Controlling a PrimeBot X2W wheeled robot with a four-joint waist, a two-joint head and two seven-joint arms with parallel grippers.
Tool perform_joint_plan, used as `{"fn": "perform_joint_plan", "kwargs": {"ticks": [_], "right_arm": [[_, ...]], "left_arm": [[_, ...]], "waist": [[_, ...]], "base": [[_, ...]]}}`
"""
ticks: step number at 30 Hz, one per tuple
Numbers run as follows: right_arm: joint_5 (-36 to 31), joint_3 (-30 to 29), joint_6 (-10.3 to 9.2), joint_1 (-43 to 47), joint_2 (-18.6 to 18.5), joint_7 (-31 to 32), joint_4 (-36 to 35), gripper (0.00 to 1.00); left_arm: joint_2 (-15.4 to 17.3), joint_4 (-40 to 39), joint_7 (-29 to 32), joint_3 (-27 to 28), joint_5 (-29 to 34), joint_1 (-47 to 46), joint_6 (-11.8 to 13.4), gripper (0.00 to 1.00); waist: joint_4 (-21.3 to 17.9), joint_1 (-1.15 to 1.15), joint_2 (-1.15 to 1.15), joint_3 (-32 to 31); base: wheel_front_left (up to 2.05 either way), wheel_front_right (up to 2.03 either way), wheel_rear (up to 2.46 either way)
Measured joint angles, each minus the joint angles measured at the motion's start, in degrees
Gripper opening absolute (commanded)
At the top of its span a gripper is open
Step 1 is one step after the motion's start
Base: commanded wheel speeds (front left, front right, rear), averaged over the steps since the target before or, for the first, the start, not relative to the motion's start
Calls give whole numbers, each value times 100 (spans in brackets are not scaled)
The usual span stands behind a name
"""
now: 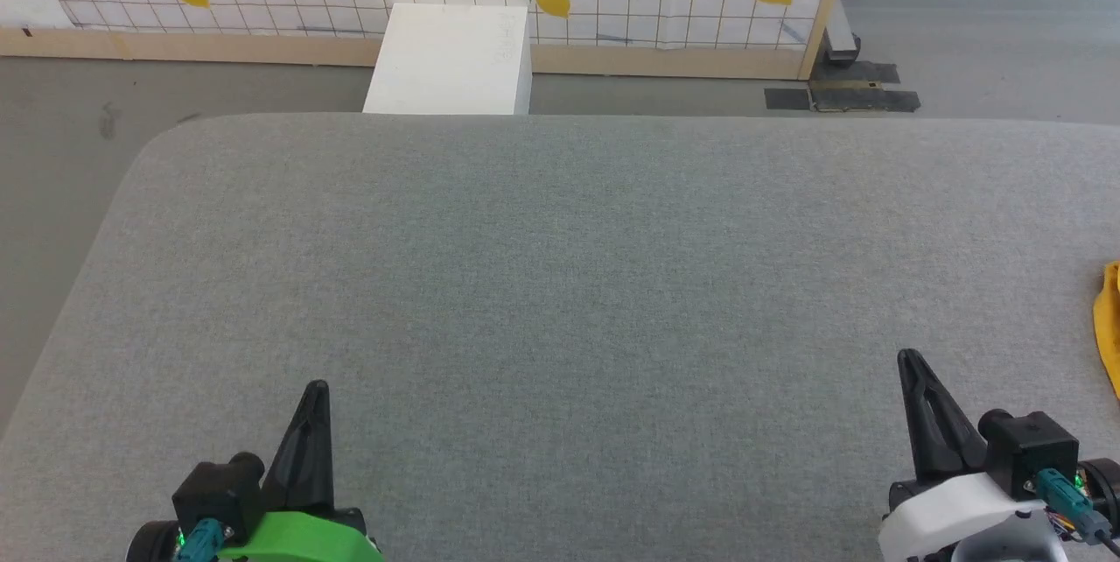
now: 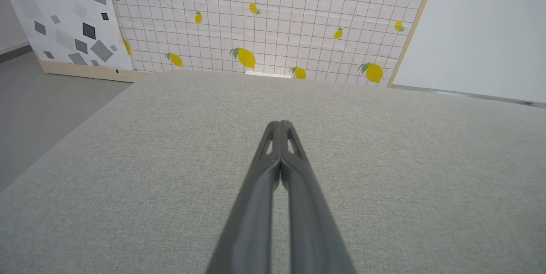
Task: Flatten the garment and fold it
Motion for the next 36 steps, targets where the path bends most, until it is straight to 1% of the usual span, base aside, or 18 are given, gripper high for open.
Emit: {"fn": "perform_joint_plan", "kwargs": {"ticks": [32,36], "right_arm": [[1,168,0,-159,0,276,-49,0],[1,188,0,-179,0,324,-58,0]], "left_arm": [[-96,99,406,88,452,-319,93,0],[-127,123,465,93,589,-337,100,0]], "waist": [[-56,0,0,-99],[-64,0,0,-113]], "base": [[0,0,0],[0,0,0]]}}
